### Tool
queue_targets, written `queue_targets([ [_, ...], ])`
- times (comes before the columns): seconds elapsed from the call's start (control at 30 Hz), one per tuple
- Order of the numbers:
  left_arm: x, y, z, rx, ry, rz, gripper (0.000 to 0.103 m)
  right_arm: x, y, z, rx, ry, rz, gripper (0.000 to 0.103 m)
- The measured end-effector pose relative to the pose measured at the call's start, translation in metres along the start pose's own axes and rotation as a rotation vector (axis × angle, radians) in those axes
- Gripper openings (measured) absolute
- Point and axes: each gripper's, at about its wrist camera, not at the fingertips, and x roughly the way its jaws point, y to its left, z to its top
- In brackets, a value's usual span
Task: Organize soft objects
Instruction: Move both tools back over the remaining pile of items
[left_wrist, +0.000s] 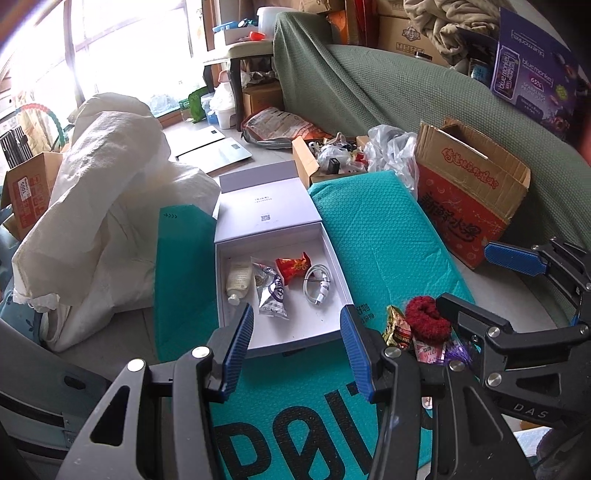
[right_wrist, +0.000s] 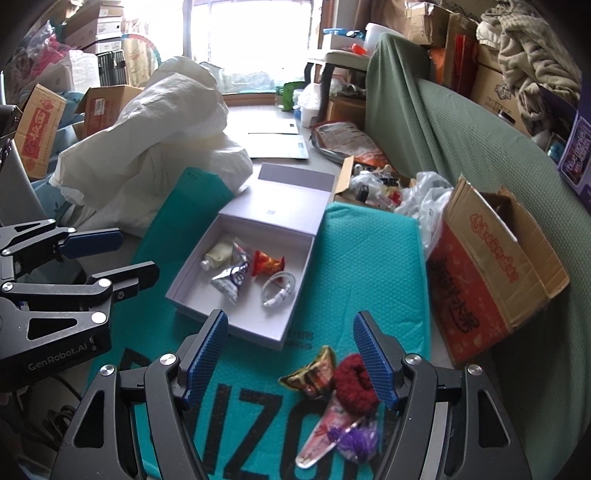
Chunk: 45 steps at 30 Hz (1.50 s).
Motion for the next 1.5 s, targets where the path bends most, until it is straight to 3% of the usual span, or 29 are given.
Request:
queue_targets([
  [0.27, -0.009, -0.023, -0.023, 0.077, -0.004, -0.067, 0.048, -0.008, -0.003, -0.03, 0.051, 0.021, 0.021, 0.071],
  [0.77, 0.014, -0.062, -0.047, 0.202, 0.076, -0.144, 0.048, -0.011, -0.029, -0.088, 0.172, 0.053, 0.012, 0.071],
  [1.1, 0.035, -0.083, -0.054, 0.217, 0.127, -0.266, 0.048, 0.002, -0.061, -0.12, 0.281, 0.105, -0.005, 0.071],
  [1.5, 0.083, -0.11, -0.057, 0.225, 0.212, -0.31, 0.048, 0.038, -0.095, -0.154, 0.391, 0.203, -0.027, 0.071],
])
